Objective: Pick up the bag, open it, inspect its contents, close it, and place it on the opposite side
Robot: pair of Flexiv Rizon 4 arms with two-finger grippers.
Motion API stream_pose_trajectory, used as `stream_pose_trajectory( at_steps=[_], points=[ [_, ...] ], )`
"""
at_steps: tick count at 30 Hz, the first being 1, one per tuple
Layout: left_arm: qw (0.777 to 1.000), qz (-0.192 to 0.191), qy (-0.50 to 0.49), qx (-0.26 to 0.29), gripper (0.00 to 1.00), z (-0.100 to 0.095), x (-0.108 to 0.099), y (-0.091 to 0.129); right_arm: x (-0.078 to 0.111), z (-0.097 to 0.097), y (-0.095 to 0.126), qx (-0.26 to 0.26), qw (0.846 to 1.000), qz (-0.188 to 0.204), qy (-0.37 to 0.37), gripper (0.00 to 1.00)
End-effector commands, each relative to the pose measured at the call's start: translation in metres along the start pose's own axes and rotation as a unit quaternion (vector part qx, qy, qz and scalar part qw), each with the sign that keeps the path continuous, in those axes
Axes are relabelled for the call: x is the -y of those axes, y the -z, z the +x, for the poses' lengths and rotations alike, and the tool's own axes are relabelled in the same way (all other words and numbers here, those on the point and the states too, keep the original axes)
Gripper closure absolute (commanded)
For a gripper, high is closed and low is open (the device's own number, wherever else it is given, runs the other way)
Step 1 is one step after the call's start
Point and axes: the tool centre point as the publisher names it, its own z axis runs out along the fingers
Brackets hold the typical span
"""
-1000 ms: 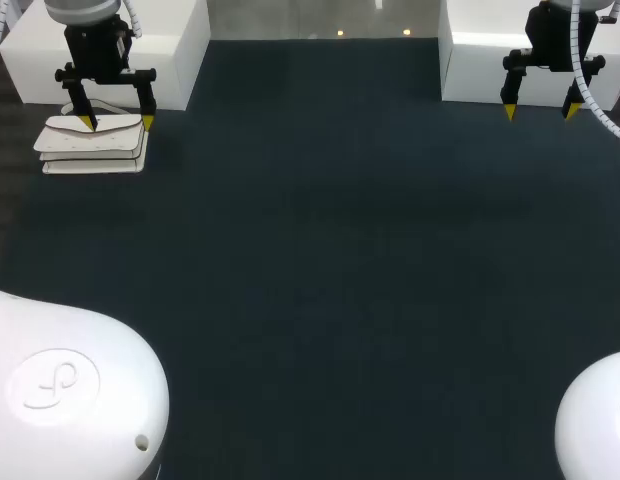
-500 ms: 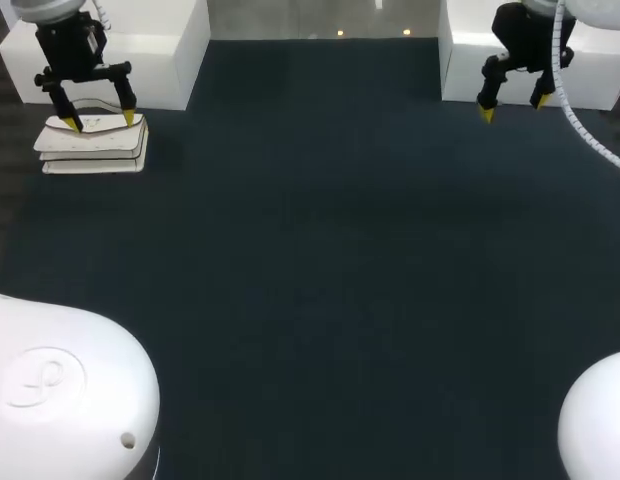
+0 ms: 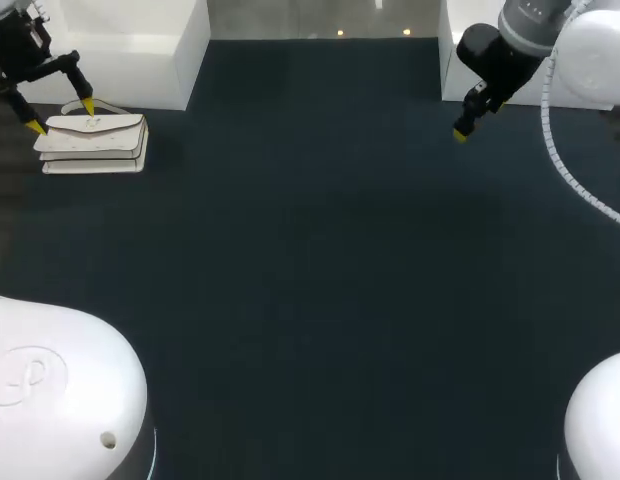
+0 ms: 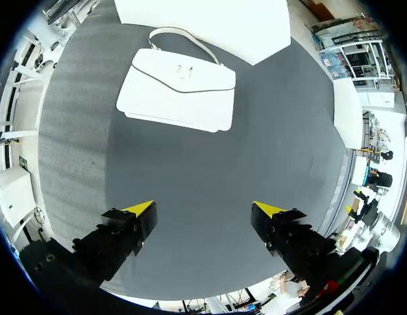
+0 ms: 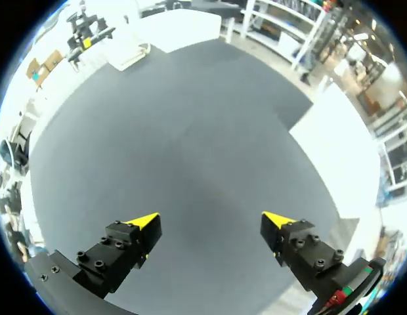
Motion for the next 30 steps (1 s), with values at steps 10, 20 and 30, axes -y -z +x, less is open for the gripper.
stream_pose_trajectory(
  at_steps=[10, 20, 30],
  points=[
    [0.996, 0.004, 0.049, -0.076, 0.0, -0.042, 0.021, -0.009, -0.02, 0.018, -0.04, -0.071, 0.948, -0.132, 0.282, 0.0],
    [0.991, 0.025, 0.078, -0.108, 0.0, -0.066, 0.032, -0.014, -0.037, 0.031, -0.063, -0.11, 0.922, -0.129, 0.347, 0.0],
    [0.985, 0.037, 0.094, -0.137, 0.0, -0.08, 0.044, -0.019, -0.057, 0.034, -0.083, -0.132, 0.914, -0.119, 0.364, 0.0]
  ],
)
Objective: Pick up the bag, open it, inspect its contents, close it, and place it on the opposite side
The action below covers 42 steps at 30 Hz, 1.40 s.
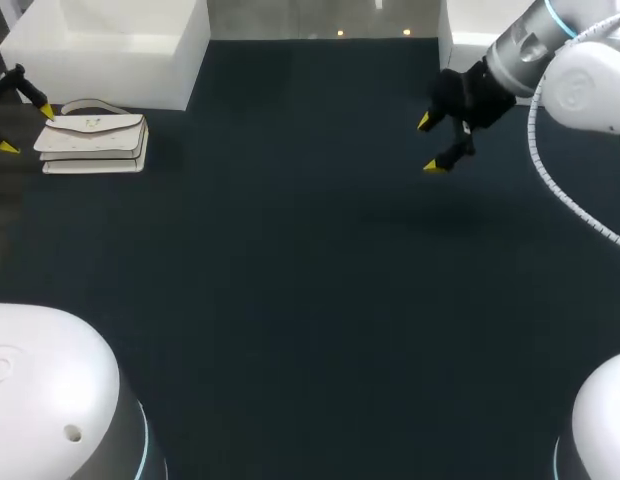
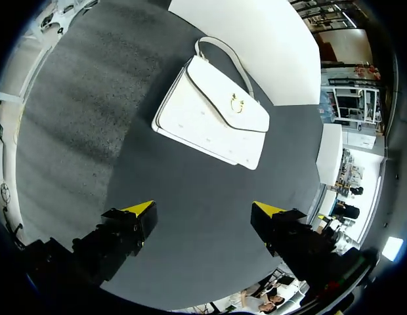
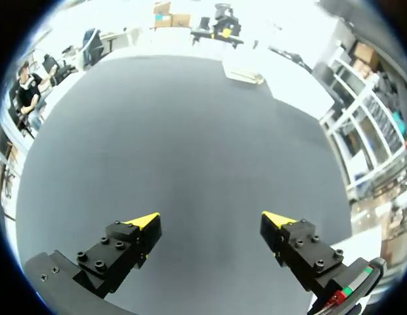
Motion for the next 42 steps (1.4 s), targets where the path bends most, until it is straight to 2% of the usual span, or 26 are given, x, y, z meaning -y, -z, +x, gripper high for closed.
stream_pose_trajectory(
  at_steps=[1, 9, 23, 32, 42],
  points=[
    [1.0, 0.001, 0.002, -0.028, 0.0, -0.007, 0.005, -0.003, -0.005, -0.013, -0.013, -0.044, 0.999, 0.004, 0.001, 0.0],
    [0.999, 0.0, 0.002, -0.04, 0.0, -0.013, 0.017, -0.001, -0.007, -0.018, -0.023, -0.058, 0.998, -0.005, -0.017, 0.0],
    [0.999, 0.0, 0.002, -0.04, 0.0, -0.013, 0.017, -0.001, -0.007, -0.018, -0.023, -0.058, 0.998, -0.005, -0.017, 0.0],
    [0.997, 0.006, 0.017, -0.074, 0.0, -0.01, 0.036, -0.003, -0.022, -0.035, -0.056, -0.061, 0.997, -0.041, -0.018, 0.0],
    [0.995, 0.003, 0.044, -0.088, 0.0, -0.02, 0.053, 0.001, -0.023, -0.043, -0.068, -0.061, 0.997, -0.047, -0.017, 0.0]
  ],
)
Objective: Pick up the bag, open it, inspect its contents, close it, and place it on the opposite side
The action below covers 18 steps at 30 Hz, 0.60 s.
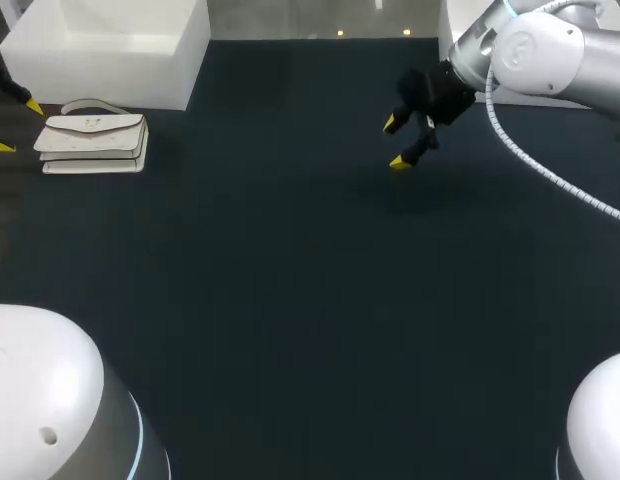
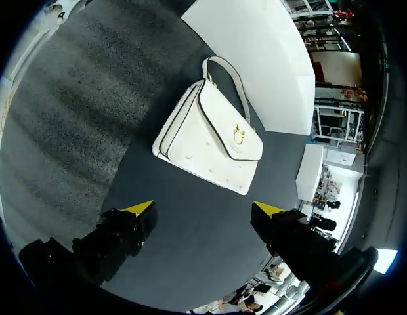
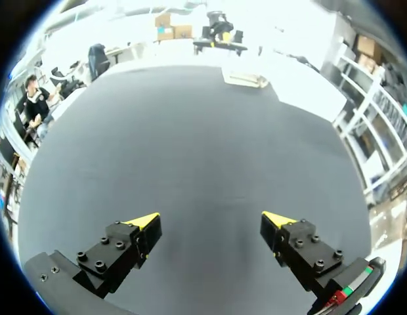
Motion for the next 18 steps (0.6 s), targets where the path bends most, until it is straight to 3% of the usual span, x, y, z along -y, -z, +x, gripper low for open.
stream_pose_trajectory(
  at_steps=[1, 13, 18],
  points=[
    [1.0, -0.022, 0.005, -0.008, 0.0, -0.004, 0.015, 0.0, 0.003, -0.007, -0.005, -0.008, 1.0, -0.006, 0.0, 0.0],
    [0.999, -0.022, 0.023, -0.017, 0.0, -0.008, 0.023, -0.003, -0.001, -0.013, -0.018, -0.015, 1.0, -0.007, -0.008, 0.0],
    [0.999, 0.004, 0.023, -0.029, 0.0, -0.015, 0.031, -0.004, -0.001, -0.013, -0.018, -0.015, 1.0, -0.007, -0.008, 0.0]
  ],
)
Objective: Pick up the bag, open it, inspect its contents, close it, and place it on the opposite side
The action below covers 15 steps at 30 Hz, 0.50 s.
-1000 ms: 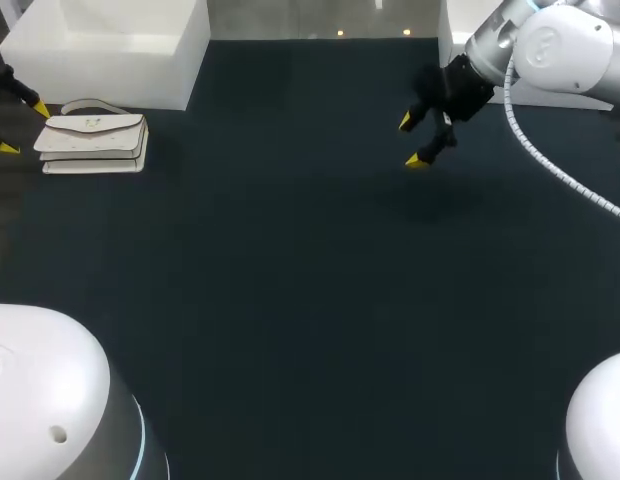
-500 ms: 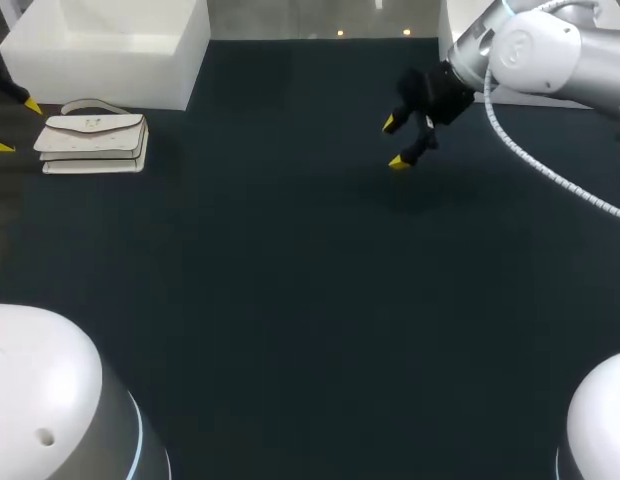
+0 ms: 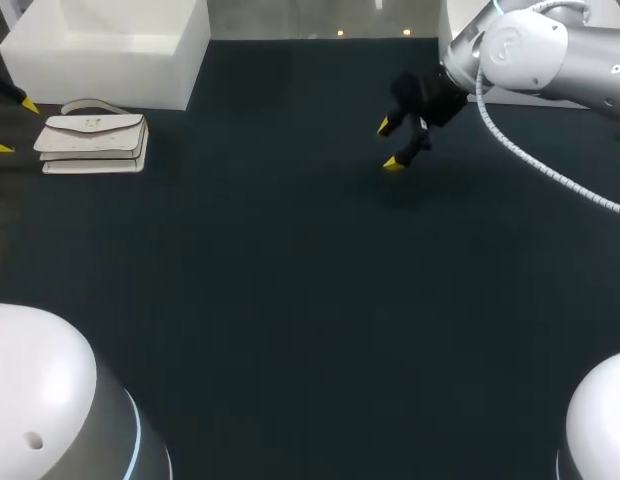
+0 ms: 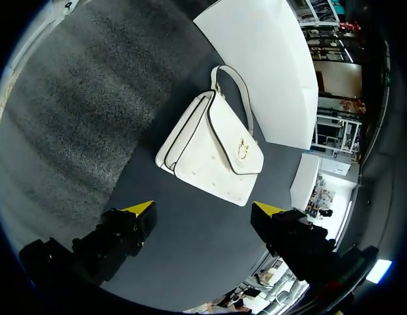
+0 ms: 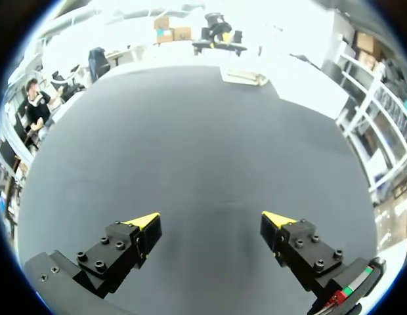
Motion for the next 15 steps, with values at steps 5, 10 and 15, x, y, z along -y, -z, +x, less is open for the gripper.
stream_pose_trajectory(
  at_steps=[5, 10, 15],
  points=[
    [0.999, 0.021, -0.033, -0.025, 0.0, -0.008, 0.023, -0.006, -0.001, -0.003, 0.0, -0.005, 1.0, 0.001, 0.0, 0.0],
    [0.997, 0.027, -0.073, -0.03, 0.0, -0.006, 0.034, -0.011, -0.001, -0.003, 0.0, -0.005, 1.0, 0.001, 0.0, 0.0],
    [0.995, 0.03, -0.087, -0.031, 0.0, -0.007, 0.044, -0.02, -0.001, -0.003, 0.0, -0.005, 1.0, 0.001, 0.0, 0.0]
  ],
)
